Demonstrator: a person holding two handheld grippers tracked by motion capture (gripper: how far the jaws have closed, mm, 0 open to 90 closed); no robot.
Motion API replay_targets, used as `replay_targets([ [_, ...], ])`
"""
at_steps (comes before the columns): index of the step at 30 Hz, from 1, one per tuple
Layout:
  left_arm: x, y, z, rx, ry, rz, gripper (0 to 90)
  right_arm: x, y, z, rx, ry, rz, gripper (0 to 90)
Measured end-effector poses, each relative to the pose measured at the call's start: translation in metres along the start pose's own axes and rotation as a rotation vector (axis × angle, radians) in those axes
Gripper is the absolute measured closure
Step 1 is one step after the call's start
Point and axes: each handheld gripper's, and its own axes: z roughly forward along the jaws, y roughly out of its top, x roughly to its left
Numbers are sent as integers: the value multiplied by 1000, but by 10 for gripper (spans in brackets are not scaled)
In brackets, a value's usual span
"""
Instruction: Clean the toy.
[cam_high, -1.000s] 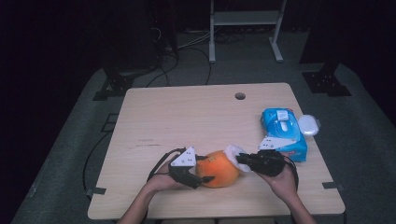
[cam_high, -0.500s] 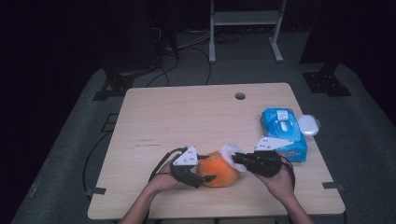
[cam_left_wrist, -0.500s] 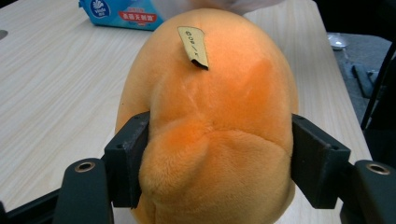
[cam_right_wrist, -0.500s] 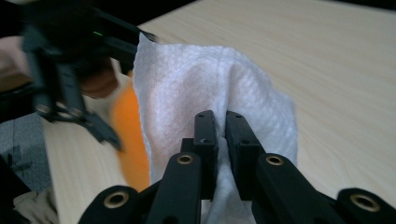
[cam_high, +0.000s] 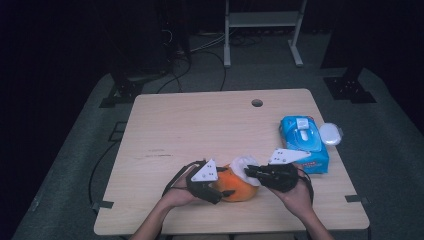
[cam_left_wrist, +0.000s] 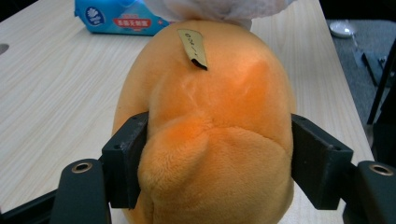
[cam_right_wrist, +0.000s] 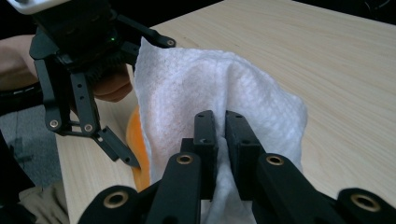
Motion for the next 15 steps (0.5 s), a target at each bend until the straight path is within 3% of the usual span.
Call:
replay_targets([
  [2, 0, 0, 0, -7, -2, -7, 282, 0, 0, 1, 11, -5, -4, 830],
  [8, 0, 2, 0, -25, -11, -23, 275, -17, -10, -3, 42, -59, 47, 832],
  [11, -1, 5, 2, -32, -6, -24, 279, -10, -5, -5, 17, -50, 33, 832],
  [13, -2, 6, 4, -34, -2, -28, 282, -3, -1, -4, -4, -12, 14, 832],
  [15, -2, 5, 3, -31, -1, -26, 282, 6, 4, -1, 8, -11, -28, 832],
])
